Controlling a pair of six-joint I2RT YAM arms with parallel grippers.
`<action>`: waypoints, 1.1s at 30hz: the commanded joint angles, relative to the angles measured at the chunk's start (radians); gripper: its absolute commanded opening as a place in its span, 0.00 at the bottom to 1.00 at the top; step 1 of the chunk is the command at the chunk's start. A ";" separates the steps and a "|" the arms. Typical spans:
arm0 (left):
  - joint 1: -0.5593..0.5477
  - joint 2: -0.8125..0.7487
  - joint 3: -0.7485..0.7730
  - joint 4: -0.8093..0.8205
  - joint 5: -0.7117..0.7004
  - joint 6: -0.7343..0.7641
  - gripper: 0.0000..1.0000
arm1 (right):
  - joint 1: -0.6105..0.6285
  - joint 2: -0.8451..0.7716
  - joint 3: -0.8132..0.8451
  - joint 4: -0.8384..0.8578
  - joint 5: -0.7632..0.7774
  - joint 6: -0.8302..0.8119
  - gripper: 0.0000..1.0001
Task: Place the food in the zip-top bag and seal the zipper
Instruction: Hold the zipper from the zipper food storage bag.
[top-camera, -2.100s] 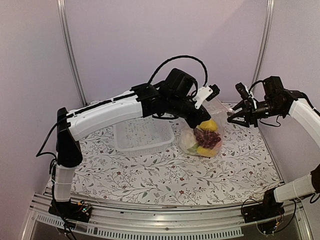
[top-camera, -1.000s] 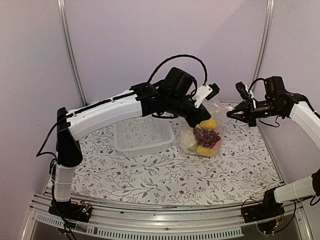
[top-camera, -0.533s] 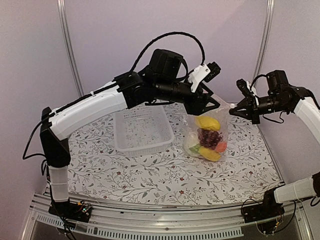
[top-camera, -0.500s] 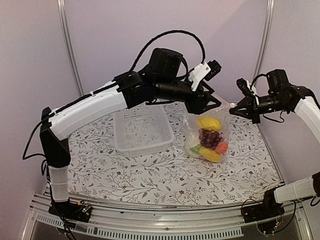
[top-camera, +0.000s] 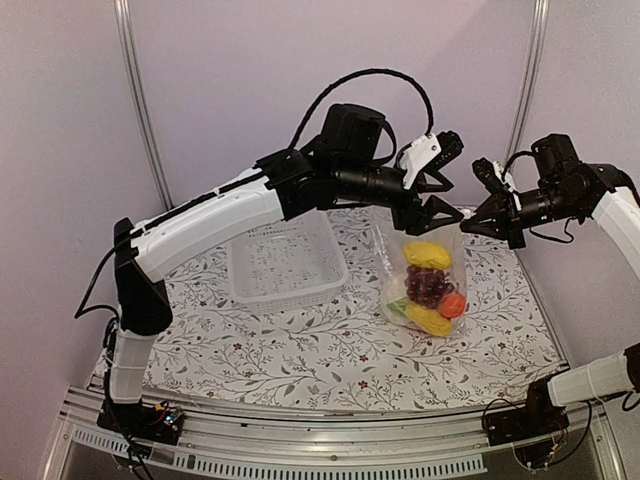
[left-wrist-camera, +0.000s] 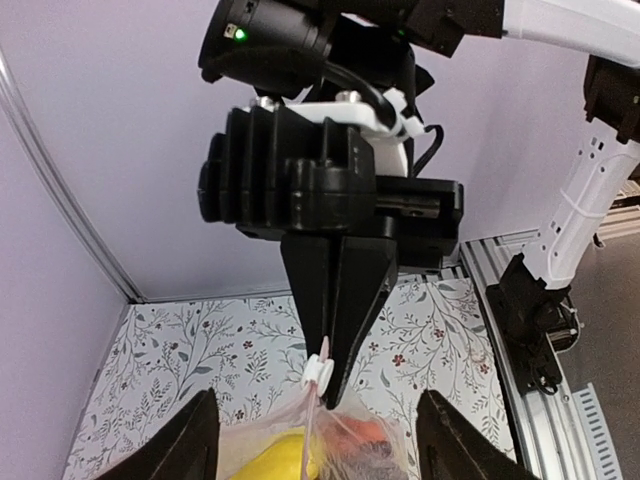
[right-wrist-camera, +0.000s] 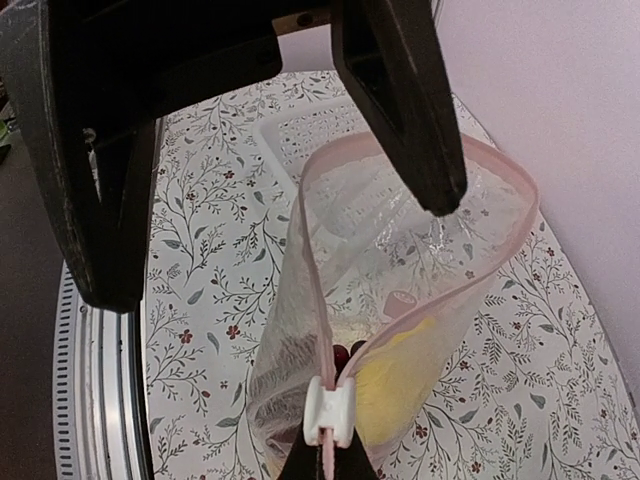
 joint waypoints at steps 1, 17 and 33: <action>0.011 0.034 0.032 0.016 0.104 0.014 0.66 | 0.017 -0.005 0.031 -0.040 -0.019 -0.032 0.00; 0.012 0.103 0.075 -0.015 0.139 0.009 0.43 | 0.065 -0.011 0.026 -0.043 0.021 -0.016 0.00; 0.013 0.118 0.079 -0.052 0.094 0.013 0.29 | 0.070 -0.014 0.015 -0.027 0.022 0.002 0.00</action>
